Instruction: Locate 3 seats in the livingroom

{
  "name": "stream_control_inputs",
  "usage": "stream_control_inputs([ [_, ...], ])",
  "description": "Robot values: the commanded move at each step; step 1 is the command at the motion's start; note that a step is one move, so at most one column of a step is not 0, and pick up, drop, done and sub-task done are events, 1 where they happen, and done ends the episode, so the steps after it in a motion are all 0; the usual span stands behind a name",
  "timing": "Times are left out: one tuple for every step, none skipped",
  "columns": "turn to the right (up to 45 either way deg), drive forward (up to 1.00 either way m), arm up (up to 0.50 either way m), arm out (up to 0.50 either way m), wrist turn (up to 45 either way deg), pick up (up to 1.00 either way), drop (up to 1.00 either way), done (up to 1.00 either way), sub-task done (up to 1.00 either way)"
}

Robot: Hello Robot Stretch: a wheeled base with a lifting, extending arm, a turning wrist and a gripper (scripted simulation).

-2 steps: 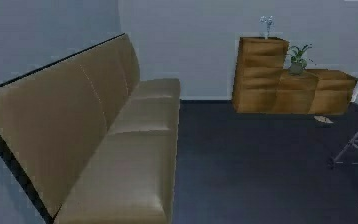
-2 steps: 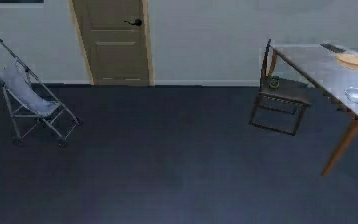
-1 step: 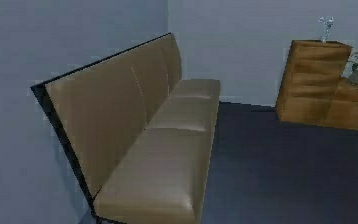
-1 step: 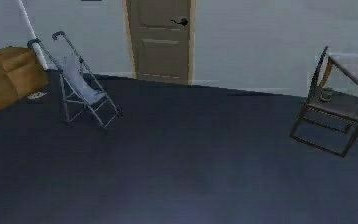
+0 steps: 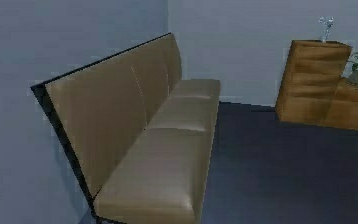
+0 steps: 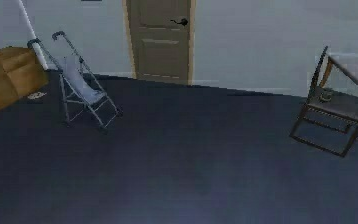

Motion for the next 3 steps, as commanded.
stream_control_inputs([
  [45.0,0.0,0.0,0.0,0.0,0.0,0.0,0.0,0.0],
  [45.0,0.0,0.0,0.0,0.0,0.0,0.0,0.0,0.0],
  [27.0,0.0,0.0,0.0,0.0,0.0,0.0,0.0,0.0],
])
